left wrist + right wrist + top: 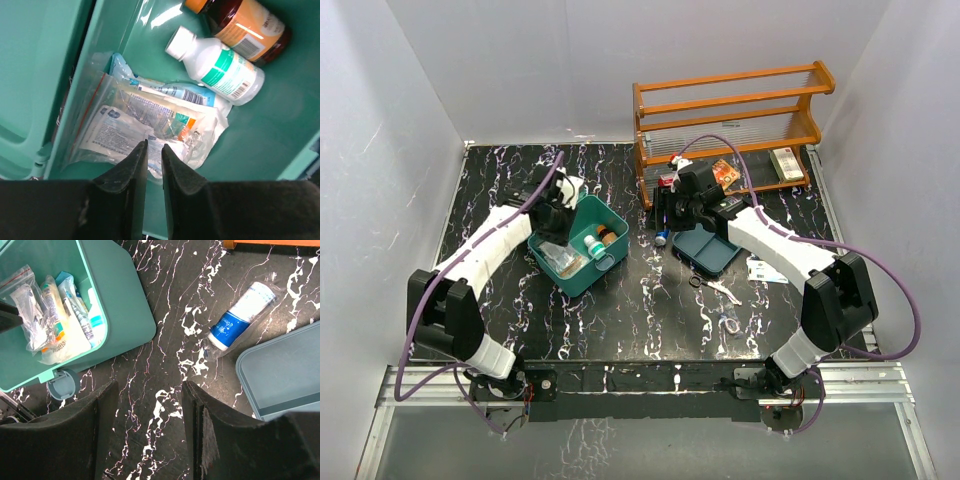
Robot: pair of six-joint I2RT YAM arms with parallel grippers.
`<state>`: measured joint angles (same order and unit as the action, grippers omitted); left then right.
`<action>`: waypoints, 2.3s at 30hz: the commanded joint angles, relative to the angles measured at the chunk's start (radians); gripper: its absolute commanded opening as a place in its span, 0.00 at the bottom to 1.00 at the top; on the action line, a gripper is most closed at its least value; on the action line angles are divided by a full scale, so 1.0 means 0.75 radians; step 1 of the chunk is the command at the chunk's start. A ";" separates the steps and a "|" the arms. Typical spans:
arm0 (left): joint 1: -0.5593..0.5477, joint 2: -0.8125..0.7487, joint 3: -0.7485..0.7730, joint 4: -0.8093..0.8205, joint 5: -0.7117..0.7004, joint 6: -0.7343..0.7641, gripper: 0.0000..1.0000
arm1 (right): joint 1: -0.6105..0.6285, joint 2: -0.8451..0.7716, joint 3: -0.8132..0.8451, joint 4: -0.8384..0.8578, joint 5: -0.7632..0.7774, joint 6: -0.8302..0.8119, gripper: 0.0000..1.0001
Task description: Organize the medicine kit
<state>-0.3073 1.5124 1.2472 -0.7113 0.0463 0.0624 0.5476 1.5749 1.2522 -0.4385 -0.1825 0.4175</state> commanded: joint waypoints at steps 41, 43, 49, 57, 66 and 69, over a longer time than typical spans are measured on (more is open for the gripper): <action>-0.041 -0.106 0.045 0.140 -0.112 -0.141 0.55 | -0.027 -0.213 -0.115 -0.089 0.419 0.159 0.52; -0.040 -0.142 0.072 0.155 -0.103 -0.148 0.56 | -0.031 -0.235 -0.138 -0.155 0.514 0.216 0.52; -0.040 -0.291 0.104 0.269 -0.181 -0.266 0.61 | -0.038 -0.308 -0.223 -0.351 0.712 0.416 0.54; -0.038 -0.469 0.054 0.343 -0.192 -0.390 0.74 | -0.054 -0.435 -0.378 -0.565 0.761 0.641 0.56; -0.036 -0.631 -0.120 0.549 -0.116 -0.452 0.99 | -0.061 -0.416 -0.442 -0.394 0.524 0.499 0.61; -0.037 -0.640 -0.145 0.584 -0.058 -0.451 0.99 | -0.061 -0.307 -0.337 -0.343 0.474 0.448 0.57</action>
<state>-0.3397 1.0489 1.1622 -0.3428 -0.0620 -0.2588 0.5037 1.2724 0.9047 -0.8185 0.2474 0.8265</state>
